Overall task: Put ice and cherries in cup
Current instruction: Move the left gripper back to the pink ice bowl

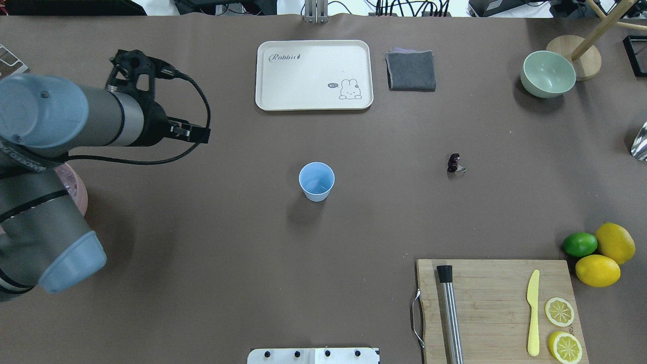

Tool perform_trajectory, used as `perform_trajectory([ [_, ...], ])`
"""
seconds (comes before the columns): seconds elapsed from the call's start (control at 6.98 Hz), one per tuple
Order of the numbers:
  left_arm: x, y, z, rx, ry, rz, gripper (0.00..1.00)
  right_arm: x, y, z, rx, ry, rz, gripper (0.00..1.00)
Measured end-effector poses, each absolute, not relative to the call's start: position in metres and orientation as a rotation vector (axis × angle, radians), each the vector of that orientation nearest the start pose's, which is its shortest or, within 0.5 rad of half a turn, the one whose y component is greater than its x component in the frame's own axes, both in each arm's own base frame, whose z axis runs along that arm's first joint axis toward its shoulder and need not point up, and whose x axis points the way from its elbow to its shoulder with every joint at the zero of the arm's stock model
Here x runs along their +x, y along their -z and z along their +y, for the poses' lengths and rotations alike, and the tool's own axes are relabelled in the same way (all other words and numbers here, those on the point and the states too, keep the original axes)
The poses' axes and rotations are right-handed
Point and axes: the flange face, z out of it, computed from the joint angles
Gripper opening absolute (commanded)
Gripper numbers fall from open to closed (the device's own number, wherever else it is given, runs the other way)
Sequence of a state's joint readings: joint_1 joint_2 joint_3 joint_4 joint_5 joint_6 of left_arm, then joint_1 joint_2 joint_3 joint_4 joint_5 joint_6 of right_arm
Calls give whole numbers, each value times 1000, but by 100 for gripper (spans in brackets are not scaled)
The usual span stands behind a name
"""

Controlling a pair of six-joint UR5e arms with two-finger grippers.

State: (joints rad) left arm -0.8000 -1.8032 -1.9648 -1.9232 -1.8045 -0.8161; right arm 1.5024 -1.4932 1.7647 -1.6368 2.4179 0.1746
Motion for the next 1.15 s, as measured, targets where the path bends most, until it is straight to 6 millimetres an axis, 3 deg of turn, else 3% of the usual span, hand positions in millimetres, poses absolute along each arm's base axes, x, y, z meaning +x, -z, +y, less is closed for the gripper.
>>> perform_trajectory([
  [0.29,202,-420,-467,535,-147,793,98,21,-524,-526,90,-13,-860,100],
  [0.43,155,-461,-463,547,-184,727,98,21,-523,-526,90,-11,-859,100],
  [0.57,124,-492,-462,547,-209,672,98,21,-524,-526,91,-10,-857,100],
  [0.86,104,-523,-464,523,-211,632,98,19,-524,-526,91,-4,-853,100],
  [1.15,110,-525,-461,489,-123,689,98,11,-520,-530,91,11,-847,100],
])
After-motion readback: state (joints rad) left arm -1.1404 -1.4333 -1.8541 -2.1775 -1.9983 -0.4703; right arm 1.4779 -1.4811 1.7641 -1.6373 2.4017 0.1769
